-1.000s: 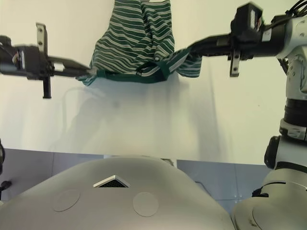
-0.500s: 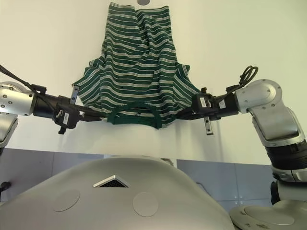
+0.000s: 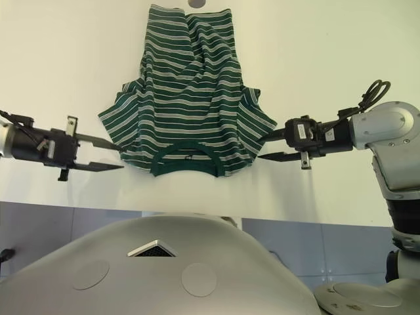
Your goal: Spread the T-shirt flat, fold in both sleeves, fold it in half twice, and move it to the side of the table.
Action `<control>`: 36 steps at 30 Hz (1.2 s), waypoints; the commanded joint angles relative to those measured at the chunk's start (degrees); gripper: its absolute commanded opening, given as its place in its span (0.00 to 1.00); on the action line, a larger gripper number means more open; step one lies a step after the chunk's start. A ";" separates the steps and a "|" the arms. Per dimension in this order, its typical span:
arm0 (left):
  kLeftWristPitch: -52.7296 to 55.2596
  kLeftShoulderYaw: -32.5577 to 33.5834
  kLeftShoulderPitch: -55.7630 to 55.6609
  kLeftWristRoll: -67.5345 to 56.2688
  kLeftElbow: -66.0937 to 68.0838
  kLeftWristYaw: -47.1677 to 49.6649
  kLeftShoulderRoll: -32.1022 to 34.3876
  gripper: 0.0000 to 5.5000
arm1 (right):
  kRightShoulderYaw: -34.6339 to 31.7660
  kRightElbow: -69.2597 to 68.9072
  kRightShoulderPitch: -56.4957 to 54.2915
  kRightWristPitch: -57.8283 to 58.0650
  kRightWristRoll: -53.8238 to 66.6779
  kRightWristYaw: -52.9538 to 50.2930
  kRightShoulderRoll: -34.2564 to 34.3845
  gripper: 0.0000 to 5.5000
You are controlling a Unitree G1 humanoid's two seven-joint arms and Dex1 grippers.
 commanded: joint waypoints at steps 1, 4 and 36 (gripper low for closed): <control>2.75 1.52 -12.91 2.44 10.07 9.98 -5.59 0.28 | -2.71 5.29 -8.94 1.66 0.43 -5.42 2.48 0.31; -6.73 -6.35 -15.79 22.09 17.73 20.37 -9.57 0.28 | -0.41 10.00 -15.37 2.03 -3.61 -15.00 9.04 0.31; -17.30 -13.99 4.49 30.20 17.97 18.40 -1.91 0.28 | 2.62 24.89 -22.04 -3.62 -17.53 -35.23 21.26 0.31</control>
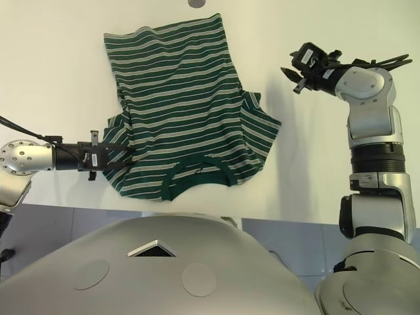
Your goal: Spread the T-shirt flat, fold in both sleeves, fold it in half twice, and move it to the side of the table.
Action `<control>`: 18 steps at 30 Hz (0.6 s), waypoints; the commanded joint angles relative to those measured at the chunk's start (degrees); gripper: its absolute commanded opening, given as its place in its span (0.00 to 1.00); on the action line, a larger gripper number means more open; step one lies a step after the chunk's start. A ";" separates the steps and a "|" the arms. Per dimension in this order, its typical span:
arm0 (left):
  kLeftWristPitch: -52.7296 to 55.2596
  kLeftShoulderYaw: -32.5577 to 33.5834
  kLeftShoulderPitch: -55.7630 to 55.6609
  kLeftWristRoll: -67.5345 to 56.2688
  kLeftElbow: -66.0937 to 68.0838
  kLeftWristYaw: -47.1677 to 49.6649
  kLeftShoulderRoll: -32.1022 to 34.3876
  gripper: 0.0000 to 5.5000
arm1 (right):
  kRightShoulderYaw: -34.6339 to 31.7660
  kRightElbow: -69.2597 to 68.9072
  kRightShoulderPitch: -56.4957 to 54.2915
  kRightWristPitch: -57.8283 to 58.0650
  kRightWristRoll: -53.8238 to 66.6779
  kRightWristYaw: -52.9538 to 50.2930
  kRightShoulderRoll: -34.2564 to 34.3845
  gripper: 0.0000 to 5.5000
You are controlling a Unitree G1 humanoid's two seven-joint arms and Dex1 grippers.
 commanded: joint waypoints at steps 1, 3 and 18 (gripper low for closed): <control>0.96 0.37 -2.42 4.84 6.61 0.30 2.11 0.28 | -1.21 -7.32 -0.43 4.59 5.45 0.39 4.67 0.31; 0.04 0.61 -3.95 5.48 8.73 0.48 2.41 0.28 | -0.93 -8.76 -1.75 6.14 5.99 -1.33 7.19 0.31; -0.44 2.40 -6.63 3.15 10.35 -1.66 4.50 0.28 | 12.60 34.97 -20.22 -8.03 -10.33 -22.07 30.82 0.31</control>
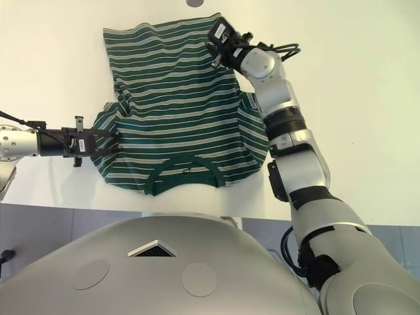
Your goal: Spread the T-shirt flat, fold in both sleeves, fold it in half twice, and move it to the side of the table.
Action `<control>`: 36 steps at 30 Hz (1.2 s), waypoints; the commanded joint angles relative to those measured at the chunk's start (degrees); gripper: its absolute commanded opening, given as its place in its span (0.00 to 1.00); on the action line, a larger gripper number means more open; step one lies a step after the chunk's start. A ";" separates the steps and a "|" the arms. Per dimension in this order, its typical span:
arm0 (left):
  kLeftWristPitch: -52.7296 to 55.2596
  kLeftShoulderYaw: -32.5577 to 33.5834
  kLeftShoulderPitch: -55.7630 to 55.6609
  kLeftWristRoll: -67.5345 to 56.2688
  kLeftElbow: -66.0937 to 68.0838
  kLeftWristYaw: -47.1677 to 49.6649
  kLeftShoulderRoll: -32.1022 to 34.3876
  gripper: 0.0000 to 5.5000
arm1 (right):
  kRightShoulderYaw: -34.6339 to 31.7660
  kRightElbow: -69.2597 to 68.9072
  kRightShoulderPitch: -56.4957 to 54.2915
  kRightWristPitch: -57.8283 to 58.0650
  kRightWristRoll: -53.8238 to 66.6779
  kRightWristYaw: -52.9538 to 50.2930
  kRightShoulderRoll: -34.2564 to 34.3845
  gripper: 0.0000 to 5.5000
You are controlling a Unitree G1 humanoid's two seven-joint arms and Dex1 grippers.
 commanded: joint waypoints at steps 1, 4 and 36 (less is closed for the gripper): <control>1.66 1.70 -1.89 2.18 4.12 0.19 1.60 0.28 | 2.03 9.59 -2.17 -4.67 -3.21 -2.90 1.53 0.31; 2.14 3.56 -4.14 1.82 4.78 1.08 1.62 0.28 | 1.89 15.06 -3.49 -7.07 -4.27 -5.07 1.70 0.31; 15.18 14.31 -12.12 -10.18 0.90 0.57 -3.96 0.57 | -19.65 -21.69 5.28 -5.87 18.22 0.37 -12.77 0.53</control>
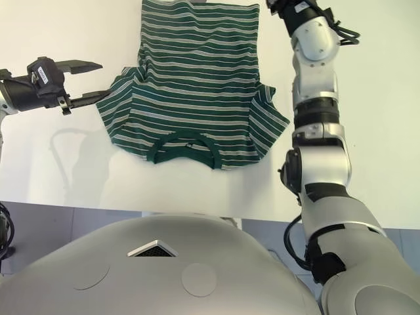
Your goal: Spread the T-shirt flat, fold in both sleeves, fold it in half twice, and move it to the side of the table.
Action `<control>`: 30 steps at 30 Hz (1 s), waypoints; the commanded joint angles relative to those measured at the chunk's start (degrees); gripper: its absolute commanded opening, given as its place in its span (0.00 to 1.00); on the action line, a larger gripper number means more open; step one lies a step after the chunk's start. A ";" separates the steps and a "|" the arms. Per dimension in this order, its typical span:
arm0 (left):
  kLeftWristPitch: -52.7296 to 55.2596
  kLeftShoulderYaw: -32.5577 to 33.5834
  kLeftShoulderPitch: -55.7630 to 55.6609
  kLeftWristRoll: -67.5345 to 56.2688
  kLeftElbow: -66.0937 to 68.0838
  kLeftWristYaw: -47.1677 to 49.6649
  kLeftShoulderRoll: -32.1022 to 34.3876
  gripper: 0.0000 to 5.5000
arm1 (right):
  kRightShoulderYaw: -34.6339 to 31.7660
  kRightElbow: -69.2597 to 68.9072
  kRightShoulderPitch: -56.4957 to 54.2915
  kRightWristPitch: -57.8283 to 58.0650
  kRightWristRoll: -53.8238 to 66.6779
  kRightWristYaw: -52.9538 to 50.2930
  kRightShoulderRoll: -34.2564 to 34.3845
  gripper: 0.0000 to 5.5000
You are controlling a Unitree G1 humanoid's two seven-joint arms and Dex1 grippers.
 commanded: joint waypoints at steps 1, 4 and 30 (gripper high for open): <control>-2.64 2.59 2.12 4.09 2.22 0.29 4.42 0.57 | -2.35 -17.91 6.31 13.39 6.81 8.31 -5.84 0.53; -10.59 2.42 5.12 13.36 7.07 1.85 10.17 0.57 | -4.68 -30.37 11.60 23.00 10.72 12.42 -10.84 0.53; -27.88 -9.05 3.51 38.86 12.60 17.68 7.59 0.57 | -7.75 -40.62 20.02 33.15 13.47 13.15 -12.02 0.53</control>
